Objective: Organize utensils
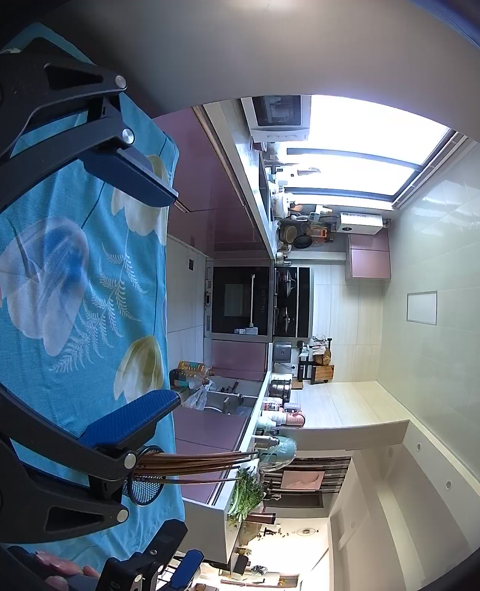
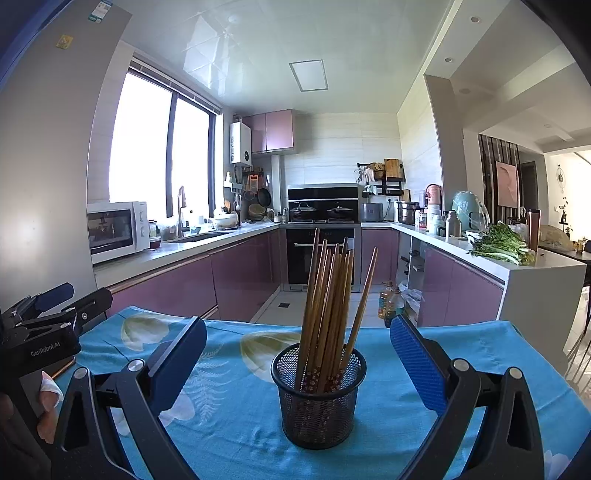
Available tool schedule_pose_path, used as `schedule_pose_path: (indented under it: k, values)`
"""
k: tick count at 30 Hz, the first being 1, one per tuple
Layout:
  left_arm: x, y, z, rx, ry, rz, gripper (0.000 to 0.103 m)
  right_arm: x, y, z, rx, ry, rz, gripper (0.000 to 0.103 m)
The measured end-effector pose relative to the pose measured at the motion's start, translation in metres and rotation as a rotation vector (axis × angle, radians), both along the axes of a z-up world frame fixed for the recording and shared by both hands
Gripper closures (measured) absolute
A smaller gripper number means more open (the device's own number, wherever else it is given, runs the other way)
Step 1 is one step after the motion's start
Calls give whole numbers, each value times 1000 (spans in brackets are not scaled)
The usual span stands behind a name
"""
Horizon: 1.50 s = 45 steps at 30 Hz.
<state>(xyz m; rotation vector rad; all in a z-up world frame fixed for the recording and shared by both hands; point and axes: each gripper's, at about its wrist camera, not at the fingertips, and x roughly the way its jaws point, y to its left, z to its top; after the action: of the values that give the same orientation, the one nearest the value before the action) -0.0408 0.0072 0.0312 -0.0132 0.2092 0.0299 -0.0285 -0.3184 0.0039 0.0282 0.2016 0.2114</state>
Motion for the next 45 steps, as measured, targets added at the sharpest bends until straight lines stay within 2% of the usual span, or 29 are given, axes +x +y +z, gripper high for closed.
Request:
schedule_pose_path:
  k: [45]
  values:
    - [1,3,-1,-7,9,-5,6,4,1,-2,5,0,0,7]
